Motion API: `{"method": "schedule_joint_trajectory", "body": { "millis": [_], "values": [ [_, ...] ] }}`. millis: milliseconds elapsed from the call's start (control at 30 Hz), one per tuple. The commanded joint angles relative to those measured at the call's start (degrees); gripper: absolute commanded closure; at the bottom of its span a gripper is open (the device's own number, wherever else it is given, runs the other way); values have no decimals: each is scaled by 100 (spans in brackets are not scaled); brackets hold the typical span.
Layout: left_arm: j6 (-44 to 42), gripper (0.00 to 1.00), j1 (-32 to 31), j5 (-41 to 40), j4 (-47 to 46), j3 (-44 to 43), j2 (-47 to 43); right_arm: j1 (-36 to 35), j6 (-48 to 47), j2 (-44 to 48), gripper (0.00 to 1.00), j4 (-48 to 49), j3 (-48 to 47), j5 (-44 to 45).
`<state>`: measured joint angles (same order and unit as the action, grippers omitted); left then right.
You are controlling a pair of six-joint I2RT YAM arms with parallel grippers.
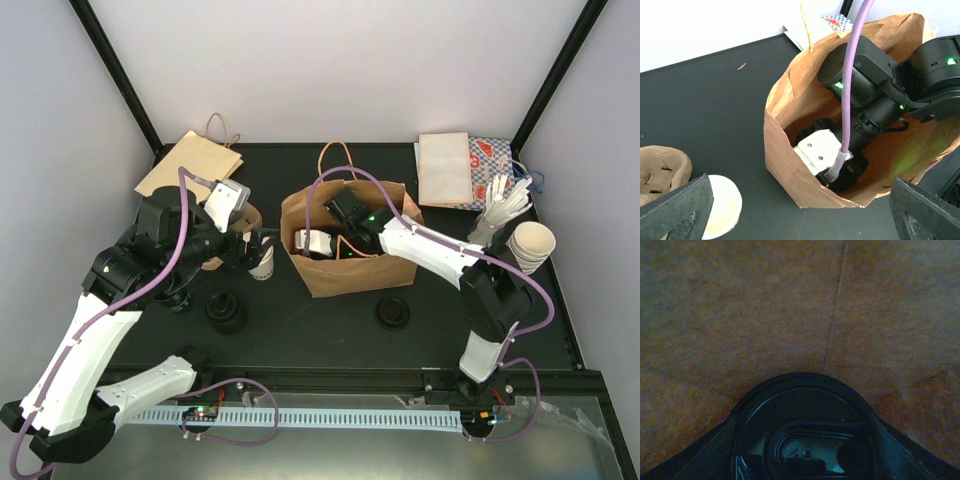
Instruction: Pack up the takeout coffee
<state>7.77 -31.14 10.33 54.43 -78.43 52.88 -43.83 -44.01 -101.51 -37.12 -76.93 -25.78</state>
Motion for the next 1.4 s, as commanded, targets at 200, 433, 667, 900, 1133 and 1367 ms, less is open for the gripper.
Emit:
{"method": "schedule_joint_trajectory", "body": {
  "millis": [200, 433, 667, 900, 1133, 1367],
  "values": [
    [85, 1, -6, 92, 10, 8, -19, 106, 12, 46, 14, -1115, -160, 656],
    [84, 1, 1, 86, 19, 29, -15, 101, 118, 206, 0, -1399, -445, 579],
    [84, 1, -4, 115, 6, 74, -4, 97, 189, 306, 0, -1584, -550, 562],
    [-14, 1, -6, 314, -97, 214, 32, 94, 590, 337, 0, -1623, -705, 590],
    [-5, 1, -6, 541, -351, 476, 148, 13, 871, 458, 0, -1591, -766, 534],
    [74, 2, -3, 641, -753, 562, 276, 3, 1057, 528, 0, -1717, -964, 628]
  ]
}}
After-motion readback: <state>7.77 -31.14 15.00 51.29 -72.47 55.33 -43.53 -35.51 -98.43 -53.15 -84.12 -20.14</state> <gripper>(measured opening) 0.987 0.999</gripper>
